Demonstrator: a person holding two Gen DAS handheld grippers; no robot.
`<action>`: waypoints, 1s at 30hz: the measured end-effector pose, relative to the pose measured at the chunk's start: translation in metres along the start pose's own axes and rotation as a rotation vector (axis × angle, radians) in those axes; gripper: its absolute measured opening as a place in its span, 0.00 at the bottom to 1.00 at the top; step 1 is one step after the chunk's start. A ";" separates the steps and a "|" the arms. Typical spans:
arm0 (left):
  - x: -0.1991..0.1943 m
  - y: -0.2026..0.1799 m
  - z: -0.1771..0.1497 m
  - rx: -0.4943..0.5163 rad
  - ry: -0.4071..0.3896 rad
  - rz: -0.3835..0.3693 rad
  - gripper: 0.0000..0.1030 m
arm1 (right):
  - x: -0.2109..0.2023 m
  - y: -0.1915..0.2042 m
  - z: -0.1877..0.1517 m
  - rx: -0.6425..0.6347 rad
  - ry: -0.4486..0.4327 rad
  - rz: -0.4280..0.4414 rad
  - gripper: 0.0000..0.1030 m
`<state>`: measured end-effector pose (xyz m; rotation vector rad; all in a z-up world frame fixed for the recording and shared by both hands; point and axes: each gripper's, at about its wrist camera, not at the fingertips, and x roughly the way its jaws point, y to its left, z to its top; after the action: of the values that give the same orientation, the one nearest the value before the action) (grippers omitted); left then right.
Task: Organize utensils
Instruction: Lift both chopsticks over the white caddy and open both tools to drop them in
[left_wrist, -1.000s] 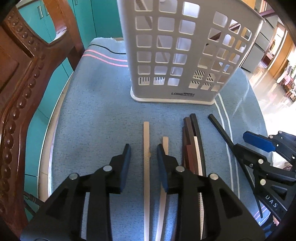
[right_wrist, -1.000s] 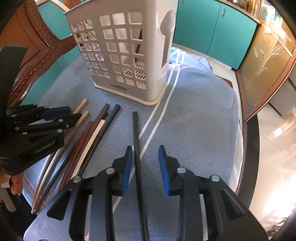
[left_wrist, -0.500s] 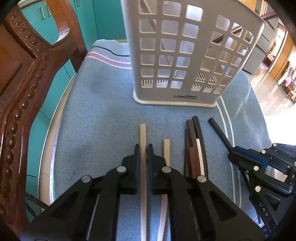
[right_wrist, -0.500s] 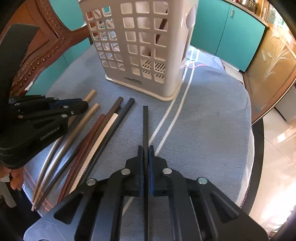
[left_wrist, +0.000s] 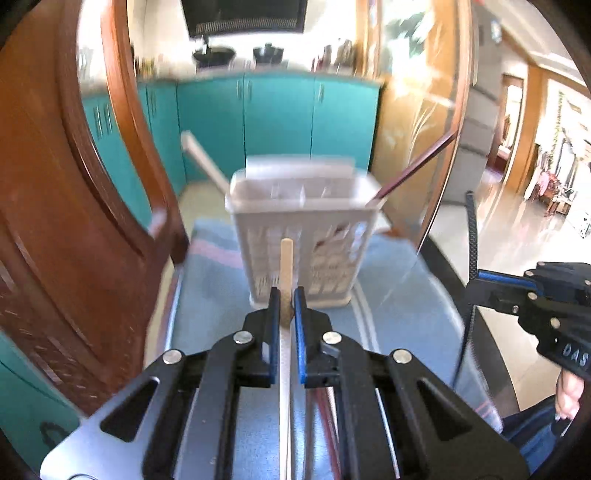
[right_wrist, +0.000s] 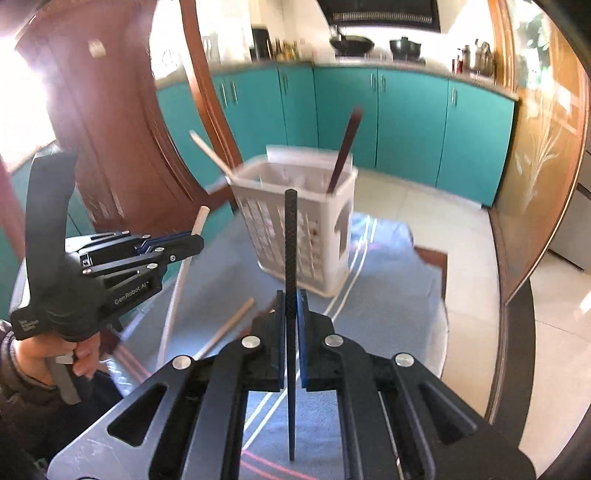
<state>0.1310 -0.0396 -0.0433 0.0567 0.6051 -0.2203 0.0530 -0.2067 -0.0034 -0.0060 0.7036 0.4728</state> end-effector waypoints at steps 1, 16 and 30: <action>-0.012 -0.003 0.004 0.008 -0.034 0.000 0.08 | -0.013 -0.003 0.000 0.015 -0.028 0.013 0.06; -0.114 0.021 0.140 -0.158 -0.506 -0.045 0.08 | -0.084 -0.016 0.126 0.159 -0.396 0.052 0.06; -0.006 0.058 0.159 -0.333 -0.469 0.019 0.08 | 0.026 -0.045 0.139 0.248 -0.388 -0.122 0.06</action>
<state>0.2279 -0.0002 0.0902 -0.3040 0.1676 -0.1057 0.1752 -0.2140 0.0798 0.2680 0.3736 0.2555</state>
